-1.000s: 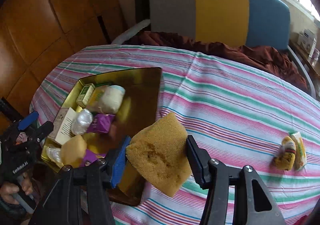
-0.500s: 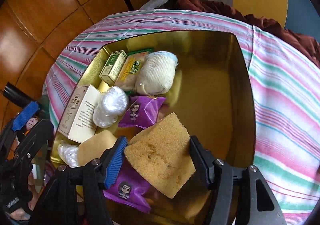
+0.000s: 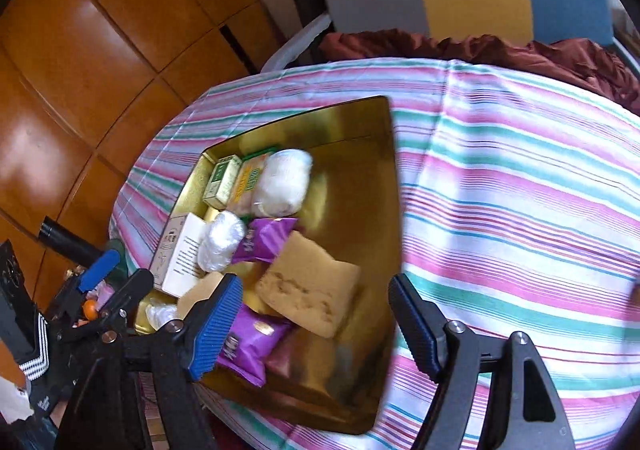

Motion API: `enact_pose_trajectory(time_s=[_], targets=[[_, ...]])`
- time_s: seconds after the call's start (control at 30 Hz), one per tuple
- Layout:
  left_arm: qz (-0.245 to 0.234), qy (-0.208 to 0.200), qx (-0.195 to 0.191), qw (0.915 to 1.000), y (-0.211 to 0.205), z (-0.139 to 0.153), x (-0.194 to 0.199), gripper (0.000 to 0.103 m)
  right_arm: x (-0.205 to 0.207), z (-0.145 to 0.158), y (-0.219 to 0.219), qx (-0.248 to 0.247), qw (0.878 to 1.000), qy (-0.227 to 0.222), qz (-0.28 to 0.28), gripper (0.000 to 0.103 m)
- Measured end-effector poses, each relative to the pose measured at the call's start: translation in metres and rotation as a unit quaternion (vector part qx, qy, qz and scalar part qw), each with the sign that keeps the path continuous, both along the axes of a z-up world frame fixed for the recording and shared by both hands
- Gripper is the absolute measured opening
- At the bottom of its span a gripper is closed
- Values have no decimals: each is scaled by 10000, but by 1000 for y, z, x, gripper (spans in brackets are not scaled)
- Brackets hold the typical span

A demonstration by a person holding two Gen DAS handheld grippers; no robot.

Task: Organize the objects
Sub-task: 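Move both tools back toward the yellow sock and cracker packet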

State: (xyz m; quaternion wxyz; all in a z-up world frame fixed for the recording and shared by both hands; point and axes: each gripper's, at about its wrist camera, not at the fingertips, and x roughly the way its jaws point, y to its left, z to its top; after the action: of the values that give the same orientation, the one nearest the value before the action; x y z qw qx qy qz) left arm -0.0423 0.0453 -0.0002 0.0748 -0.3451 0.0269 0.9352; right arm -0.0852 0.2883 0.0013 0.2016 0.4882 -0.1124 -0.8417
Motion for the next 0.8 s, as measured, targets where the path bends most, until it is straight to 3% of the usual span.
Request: enact_pose_trajectory(time_s=[0.37, 0.8], targets=[[-336, 55, -104, 9994, 26, 4, 12, 86, 27, -2, 103, 244, 9948, -109, -983, 77], [-879, 46, -224, 9959, 76, 10, 17, 86, 40, 3, 234, 482, 9659, -216, -2534, 77]])
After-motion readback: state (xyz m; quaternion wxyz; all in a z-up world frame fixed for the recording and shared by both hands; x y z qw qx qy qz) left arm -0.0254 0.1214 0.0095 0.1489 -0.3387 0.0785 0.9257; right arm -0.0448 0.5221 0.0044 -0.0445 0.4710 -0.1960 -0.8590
